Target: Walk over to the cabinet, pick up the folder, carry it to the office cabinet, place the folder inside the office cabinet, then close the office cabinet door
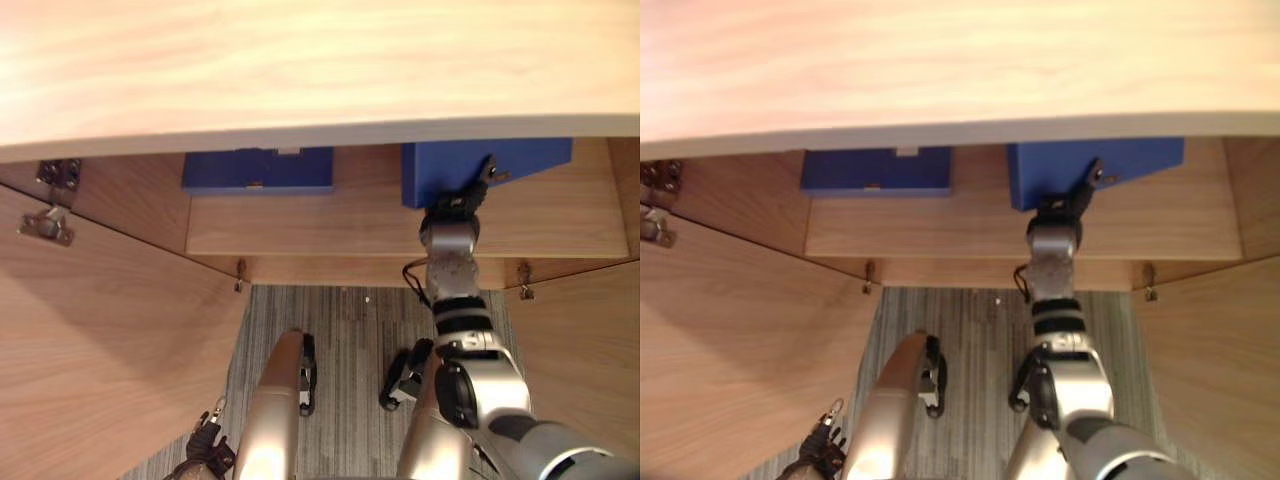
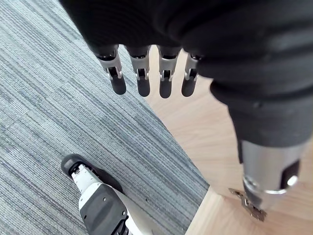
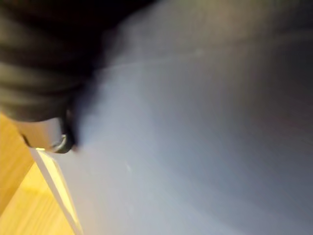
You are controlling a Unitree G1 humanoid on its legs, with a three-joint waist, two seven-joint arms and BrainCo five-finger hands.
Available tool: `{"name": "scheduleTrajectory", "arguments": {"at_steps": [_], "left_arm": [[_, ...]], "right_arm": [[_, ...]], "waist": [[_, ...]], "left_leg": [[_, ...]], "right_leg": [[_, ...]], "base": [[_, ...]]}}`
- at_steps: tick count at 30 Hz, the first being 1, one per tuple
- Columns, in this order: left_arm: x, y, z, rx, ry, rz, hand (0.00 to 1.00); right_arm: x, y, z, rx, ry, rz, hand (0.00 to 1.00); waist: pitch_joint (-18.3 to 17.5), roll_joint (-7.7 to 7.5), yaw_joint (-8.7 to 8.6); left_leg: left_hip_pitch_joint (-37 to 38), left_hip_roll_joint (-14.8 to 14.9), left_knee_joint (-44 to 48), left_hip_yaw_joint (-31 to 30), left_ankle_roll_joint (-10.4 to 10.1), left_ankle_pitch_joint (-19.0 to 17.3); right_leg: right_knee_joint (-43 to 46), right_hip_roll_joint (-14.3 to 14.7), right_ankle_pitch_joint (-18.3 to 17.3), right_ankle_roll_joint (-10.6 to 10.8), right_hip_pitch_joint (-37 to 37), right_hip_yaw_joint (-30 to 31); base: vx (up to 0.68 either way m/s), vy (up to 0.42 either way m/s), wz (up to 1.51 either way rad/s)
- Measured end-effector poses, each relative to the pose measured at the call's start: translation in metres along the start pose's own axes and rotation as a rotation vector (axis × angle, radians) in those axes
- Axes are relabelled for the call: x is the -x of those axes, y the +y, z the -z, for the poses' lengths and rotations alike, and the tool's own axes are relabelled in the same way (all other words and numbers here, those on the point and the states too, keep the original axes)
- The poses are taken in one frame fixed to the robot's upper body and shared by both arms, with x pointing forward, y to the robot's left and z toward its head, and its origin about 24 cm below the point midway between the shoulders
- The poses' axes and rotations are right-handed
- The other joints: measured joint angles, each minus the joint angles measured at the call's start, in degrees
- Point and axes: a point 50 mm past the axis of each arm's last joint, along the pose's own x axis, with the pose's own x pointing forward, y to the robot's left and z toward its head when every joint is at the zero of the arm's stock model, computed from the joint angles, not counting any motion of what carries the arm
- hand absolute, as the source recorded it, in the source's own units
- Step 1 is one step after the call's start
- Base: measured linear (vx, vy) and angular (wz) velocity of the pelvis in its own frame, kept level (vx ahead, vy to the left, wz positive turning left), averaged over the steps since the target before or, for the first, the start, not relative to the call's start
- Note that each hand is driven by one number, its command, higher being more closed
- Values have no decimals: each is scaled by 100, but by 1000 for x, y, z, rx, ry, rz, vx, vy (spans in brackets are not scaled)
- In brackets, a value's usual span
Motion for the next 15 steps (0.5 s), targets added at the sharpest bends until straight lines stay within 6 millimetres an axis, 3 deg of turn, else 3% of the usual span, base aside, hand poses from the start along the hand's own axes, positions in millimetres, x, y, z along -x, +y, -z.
{"name": "scheduleTrajectory", "arguments": {"at_steps": [2, 7, 15], "left_arm": [[-2, -12, -6, 15, -16, 0, 0], [-6, -47, -31, 100, -94, 17, 0], [3, -81, -66, 165, -228, 43, 0]], "right_arm": [[-4, 16, -11, -63, -50, 12, 100], [-8, 60, -52, -147, -187, -33, 100], [-5, 101, -100, -178, -318, -48, 100]], "waist": [[170, 84, 14], [475, 112, 19], [669, 113, -20]], "left_leg": [[-133, -33, 70, -93, -5, 18], [-744, -236, 266, -296, -38, 188], [-1437, -413, 342, -454, -100, 496]], "right_leg": [[41, -26, -2, 1, -35, -59], [247, -136, -8, 8, -464, -48], [460, -221, -12, 14, -1047, -42]], "base": [[6, -51, 23], [-28, -49, 30], [-47, -54, 19]]}}
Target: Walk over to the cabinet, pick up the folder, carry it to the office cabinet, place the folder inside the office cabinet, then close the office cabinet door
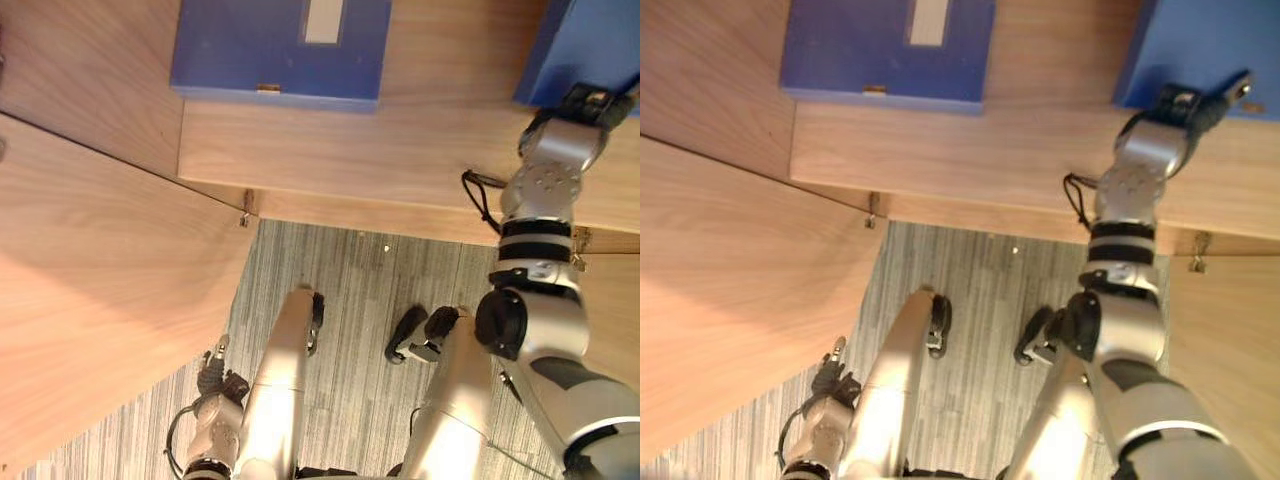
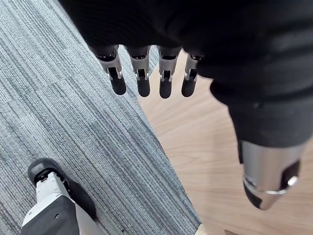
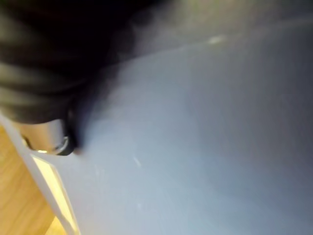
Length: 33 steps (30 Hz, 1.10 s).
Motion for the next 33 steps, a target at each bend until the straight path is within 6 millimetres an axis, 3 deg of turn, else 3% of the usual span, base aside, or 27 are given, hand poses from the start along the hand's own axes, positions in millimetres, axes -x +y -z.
{"name": "scheduleTrajectory", "arguments": {"at_steps": [3, 4, 12, 19, 33], "left_arm": [[2, -11, -10, 22, -46, -10, 0], [4, -13, -13, 34, -61, -13, 0], [4, -18, -22, 62, -99, -45, 0], [2, -17, -23, 64, -89, -56, 0], [-6, -20, -24, 55, -73, -76, 0]], "right_arm": [[1, 11, -3, -12, -9, 1, 100], [1, 14, -3, -16, -9, -1, 0], [3, 28, 8, -30, 43, 33, 0], [0, 27, 9, -30, 62, 55, 0], [3, -10, 40, 82, 102, 141, 0]], "waist": [[62, -10, -34], [64, -11, -45], [79, -35, -130], [94, -52, -143], [122, -95, -287]], "left_leg": [[-107, -9, -12, -85, -53, 82], [-153, -4, -14, -111, -60, 101], [-204, 85, -182, -193, -171, 258], [-127, 223, -396, -244, -251, 389], [429, 400, -1037, -236, -295, 592]], "right_leg": [[20, 17, 1, 0, -80, -52], [20, 34, 1, -1, -117, -71], [-93, 144, 45, -58, -167, -175], [-317, 290, 167, -92, -88, -299], [-981, 523, 392, -147, 472, -470]], "base": [[-23, -67, 9], [-14, -73, 2], [1, -55, -1], [11, -35, -7], [34, -5, -5]]}}
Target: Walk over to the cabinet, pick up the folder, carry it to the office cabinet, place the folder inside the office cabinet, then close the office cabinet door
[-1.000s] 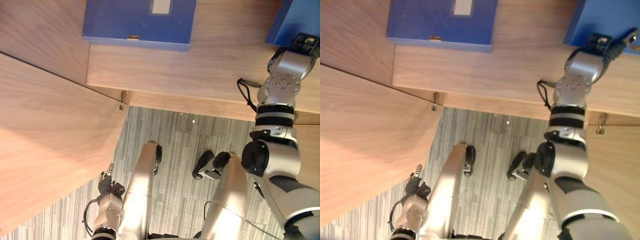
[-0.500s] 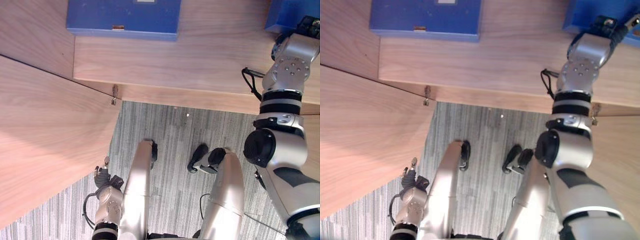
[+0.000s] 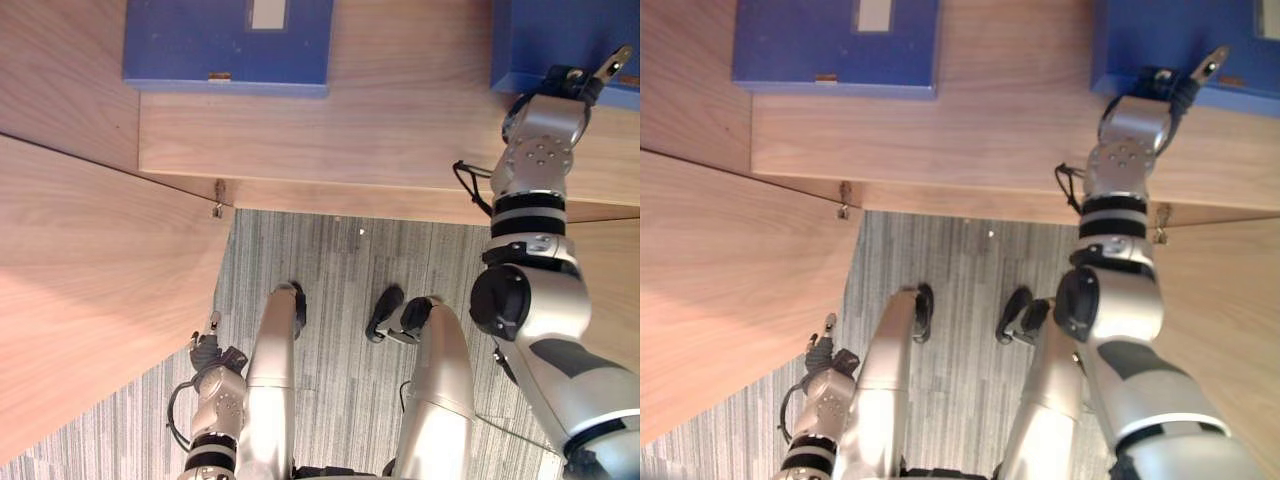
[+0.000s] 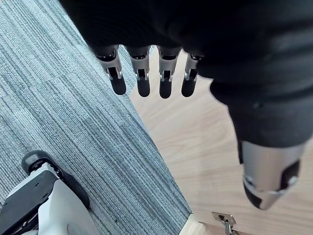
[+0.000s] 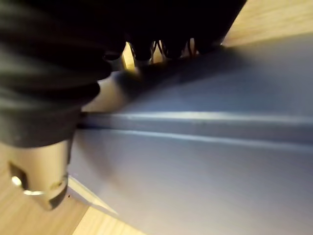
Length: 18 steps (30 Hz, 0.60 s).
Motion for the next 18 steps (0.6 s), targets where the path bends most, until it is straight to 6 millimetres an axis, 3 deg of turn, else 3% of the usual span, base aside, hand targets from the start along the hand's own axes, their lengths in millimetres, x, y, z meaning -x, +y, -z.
{"name": "scheduleTrajectory", "arguments": {"at_steps": [5, 13, 18], "left_arm": [[-3, -1, 0, 4, 5, 2, 0], [-9, 6, -6, -51, -30, 27, 0], [-12, 13, -9, -82, -40, 56, 0]], "right_arm": [[-1, -6, 9, 159, 13, -73, 0], [1, -12, 32, 951, -87, -398, 0], [1, -13, 23, 1192, -113, -571, 0]], "waist": [[2, -2, -51], [48, -82, -199], [101, -172, -196]], "left_leg": [[59, 33, -17, 10, 0, 3], [62, 134, -5, 54, 5, 4], [27, 183, -11, 79, 13, 9]], "right_leg": [[-46, 35, 29, -3, 62, 0], [-104, 128, 87, 47, 46, 17], [-104, 148, 105, 15, -21, 14]], "base": [[11, 13, -3], [-4, 21, -7], [-7, 5, -5]]}}
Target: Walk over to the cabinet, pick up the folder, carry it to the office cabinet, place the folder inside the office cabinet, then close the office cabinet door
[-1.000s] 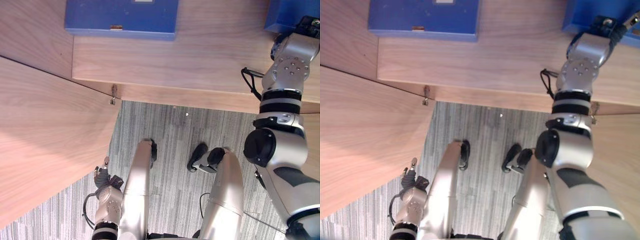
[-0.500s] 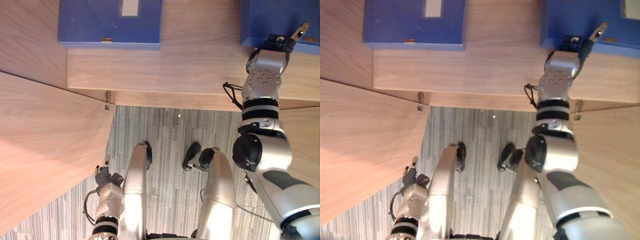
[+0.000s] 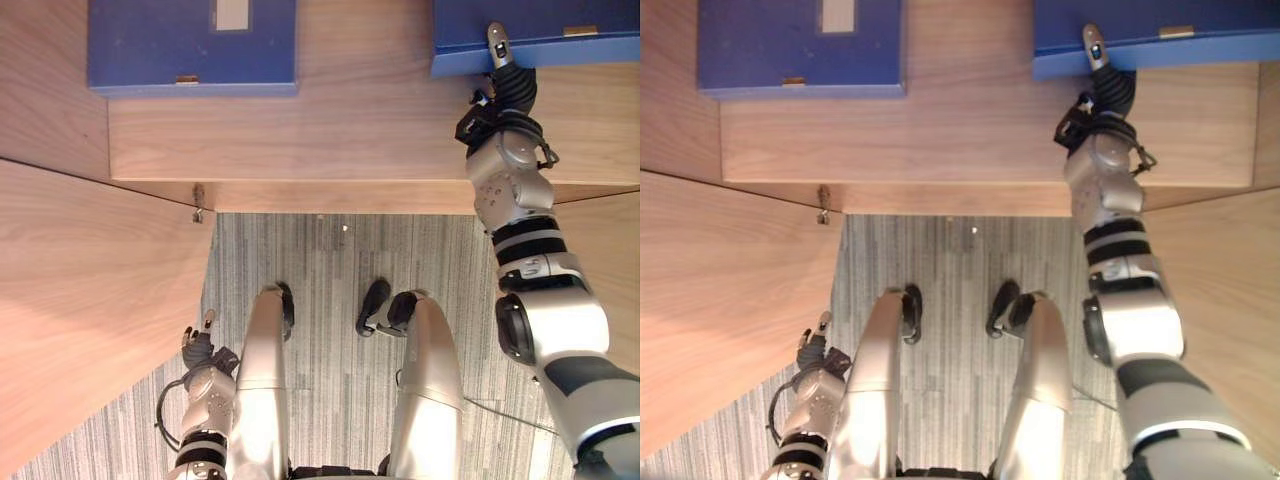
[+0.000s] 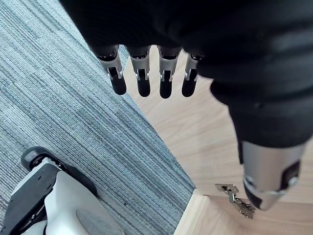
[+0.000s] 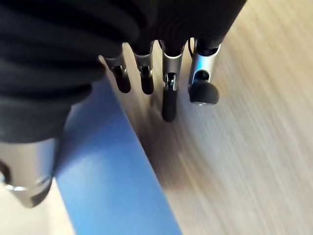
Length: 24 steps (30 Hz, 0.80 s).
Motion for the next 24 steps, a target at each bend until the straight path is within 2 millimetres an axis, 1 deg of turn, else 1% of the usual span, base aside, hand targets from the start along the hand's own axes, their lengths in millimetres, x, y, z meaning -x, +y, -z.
{"name": "scheduleTrajectory", "arguments": {"at_steps": [1, 3, 7, 9, 11, 13, 16, 19, 22, 24], "left_arm": [[0, 4, 0, -13, -1, 4, 0], [-1, 8, 3, -30, 6, 10, 0], [-2, 11, 2, -52, 1, 28, 0], [-2, 13, 3, -76, 0, 38, 0], [-2, 14, 3, -83, -3, 42, 0], [-3, 16, 0, -99, -13, 49, 0], [-3, 19, 0, -128, -20, 67, 0], [-2, 22, 0, -149, -25, 80, 0], [-2, 24, 0, -164, -22, 86, 0], [-2, 27, 0, -179, -24, 90, 0]], "right_arm": [[2, -3, -1, 58, -19, -47, 0], [2, -8, -3, 116, -35, -86, 0], [8, -10, -7, 387, -100, -199, 0], [17, -7, -7, 572, -155, -295, 0], [27, -3, -5, 685, -195, -367, 0], [51, 7, 7, 833, -244, -518, 0], [68, 11, 17, 945, -269, -635, 0], [81, 9, 21, 1061, -275, -747, 0], [96, 9, 29, 1106, -246, -863, 0], [111, 11, 38, 1118, -212, -974, 0]], "waist": [[18, -19, -5], [32, -34, -5], [55, -72, -3], [58, -77, -3], [63, -88, -1], [82, -132, 1], [81, -155, -1], [87, -199, 32], [84, -228, 48], [66, -285, 43]], "left_leg": [[-6, 6, -2, -3, 0, 0], [-6, 9, -7, -5, 0, 0], [-14, 26, -23, -1, 1, -1], [-18, 38, -34, 9, 4, -2], [-17, 48, -42, 17, 7, -3], [-3, 86, -97, 37, 9, -2], [35, 110, -162, 63, 14, 1], [105, 137, -264, 106, 23, 9], [199, 175, -374, 127, 23, 9], [305, 196, -488, 183, 23, 10]], "right_leg": [[0, 1, 15, -27, -7, -3], [-4, 1, 22, -39, -8, -3], [-52, 13, 45, -72, -7, -14], [-91, 25, 64, -98, -6, -16], [-111, 38, 69, -96, -4, -16], [-185, 85, 90, -80, 4, -16], [-264, 114, 115, -79, 35, -16], [-373, 151, 154, -126, 93, -17], [-502, 209, 179, -115, 184, -23], [-591, 220, 210, -154, 252, -20]], "base": [[0, 0, 0], [0, 0, 0], [14, 42, -2], [9, 58, -4], [8, 44, -4], [13, 52, -9], [17, 46, -6], [24, 45, -4], [38, 44, -6], [65, 64, -6]]}}
